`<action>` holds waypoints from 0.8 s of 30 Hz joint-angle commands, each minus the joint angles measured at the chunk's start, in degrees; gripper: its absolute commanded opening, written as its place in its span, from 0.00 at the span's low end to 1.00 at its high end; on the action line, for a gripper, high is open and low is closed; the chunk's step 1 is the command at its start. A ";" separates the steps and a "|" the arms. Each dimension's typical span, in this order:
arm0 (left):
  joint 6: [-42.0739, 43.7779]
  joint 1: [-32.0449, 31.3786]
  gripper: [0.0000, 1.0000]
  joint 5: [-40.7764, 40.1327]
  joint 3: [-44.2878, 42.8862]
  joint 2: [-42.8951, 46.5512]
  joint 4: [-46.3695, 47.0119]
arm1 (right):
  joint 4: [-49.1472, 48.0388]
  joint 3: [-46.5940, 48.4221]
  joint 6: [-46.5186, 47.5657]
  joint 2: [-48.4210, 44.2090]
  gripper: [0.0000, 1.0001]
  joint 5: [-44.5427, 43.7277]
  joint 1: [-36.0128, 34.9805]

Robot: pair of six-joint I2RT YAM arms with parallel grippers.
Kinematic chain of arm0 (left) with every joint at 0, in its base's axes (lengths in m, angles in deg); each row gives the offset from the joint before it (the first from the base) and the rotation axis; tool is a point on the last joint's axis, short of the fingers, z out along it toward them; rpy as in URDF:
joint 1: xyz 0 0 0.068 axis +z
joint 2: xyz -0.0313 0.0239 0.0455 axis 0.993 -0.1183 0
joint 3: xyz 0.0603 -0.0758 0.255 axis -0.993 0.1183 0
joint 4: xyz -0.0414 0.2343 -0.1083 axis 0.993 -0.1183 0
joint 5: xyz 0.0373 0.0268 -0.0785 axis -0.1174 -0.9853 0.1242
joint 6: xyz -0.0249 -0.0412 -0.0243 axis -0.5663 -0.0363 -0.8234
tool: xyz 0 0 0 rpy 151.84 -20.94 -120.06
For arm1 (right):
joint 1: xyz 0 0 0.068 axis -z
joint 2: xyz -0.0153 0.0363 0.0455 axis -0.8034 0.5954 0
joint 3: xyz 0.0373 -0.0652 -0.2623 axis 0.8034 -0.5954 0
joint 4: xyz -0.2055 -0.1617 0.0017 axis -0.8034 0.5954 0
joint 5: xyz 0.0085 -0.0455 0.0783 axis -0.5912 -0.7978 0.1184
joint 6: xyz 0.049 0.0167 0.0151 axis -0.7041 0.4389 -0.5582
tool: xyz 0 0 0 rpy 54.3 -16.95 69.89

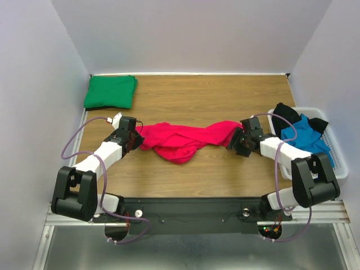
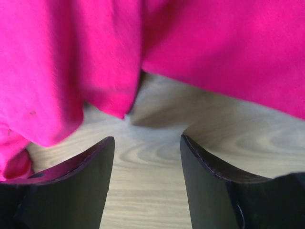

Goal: Fold and stack the t-shirts
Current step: Flatten the tshirt out

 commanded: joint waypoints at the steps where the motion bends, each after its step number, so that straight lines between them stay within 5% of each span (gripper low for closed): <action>1: 0.29 -0.24 0.00 -0.95 0.60 0.94 0.22 | -7.58 1.86 0.64 2.56 0.62 -0.36 -0.20; 16: 0.73 -0.24 0.00 -1.48 0.87 1.90 -0.04 | -11.72 5.64 -0.33 11.35 0.46 -4.23 -0.20; 24: 1.35 -0.24 0.00 -1.48 -0.27 2.43 -1.26 | -12.60 4.42 0.38 7.69 0.06 2.25 -0.29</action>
